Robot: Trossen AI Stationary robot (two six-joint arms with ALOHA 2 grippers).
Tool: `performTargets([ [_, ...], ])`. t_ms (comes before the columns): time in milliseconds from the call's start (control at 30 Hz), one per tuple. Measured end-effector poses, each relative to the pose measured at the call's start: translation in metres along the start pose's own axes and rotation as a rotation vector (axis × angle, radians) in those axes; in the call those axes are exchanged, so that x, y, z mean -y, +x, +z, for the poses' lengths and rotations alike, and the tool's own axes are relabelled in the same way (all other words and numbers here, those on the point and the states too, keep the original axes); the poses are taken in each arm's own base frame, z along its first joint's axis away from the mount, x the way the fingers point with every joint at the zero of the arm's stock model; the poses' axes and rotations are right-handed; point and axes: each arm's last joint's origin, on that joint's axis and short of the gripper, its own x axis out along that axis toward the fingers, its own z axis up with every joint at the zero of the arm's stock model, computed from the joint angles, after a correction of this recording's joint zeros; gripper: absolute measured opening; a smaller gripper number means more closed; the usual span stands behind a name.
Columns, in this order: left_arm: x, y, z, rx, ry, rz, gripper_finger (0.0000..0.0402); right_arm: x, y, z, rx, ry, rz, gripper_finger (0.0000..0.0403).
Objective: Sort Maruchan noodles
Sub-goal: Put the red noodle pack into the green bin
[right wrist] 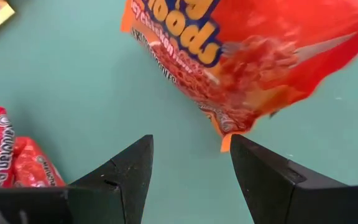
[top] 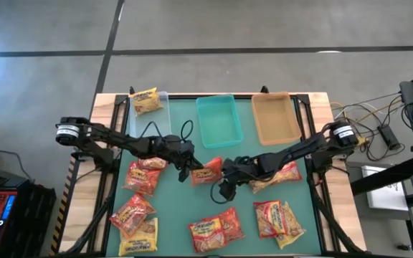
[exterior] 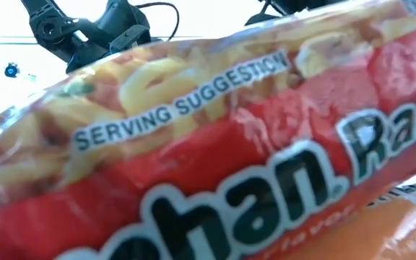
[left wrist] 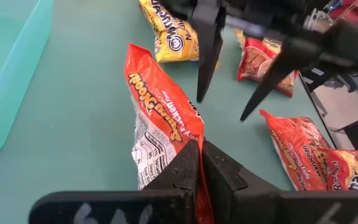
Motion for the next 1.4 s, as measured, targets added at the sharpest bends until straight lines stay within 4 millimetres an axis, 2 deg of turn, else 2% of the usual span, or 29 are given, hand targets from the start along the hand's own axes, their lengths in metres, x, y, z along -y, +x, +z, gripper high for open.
performTargets([
  [233,0.000,0.000,0.000,0.002,0.006,-0.001,0.0000,0.002,0.025,-0.009,-0.023,-0.004,-0.010,0.0203],
  [533,0.002,0.000,-0.001,-0.018,0.006,-0.056,0.0000,0.007,0.040,-0.013,0.018,-0.020,-0.095,0.0203],
  [733,0.002,0.000,-0.001,-0.028,-0.037,-0.063,0.0004,0.007,0.049,-0.013,0.062,-0.049,-0.084,0.0203],
  [900,0.001,0.000,-0.004,-0.058,-0.045,-0.049,0.0045,0.006,0.053,-0.013,0.076,-0.057,-0.076,0.0203],
  [1233,0.003,0.001,-0.015,-0.154,-0.008,-0.032,0.0171,0.006,0.053,-0.012,0.097,-0.077,-0.087,0.0203],
  [1400,0.004,0.001,-0.019,-0.188,-0.018,-0.025,0.0202,0.008,0.053,-0.010,0.135,-0.115,-0.128,0.0203],
])
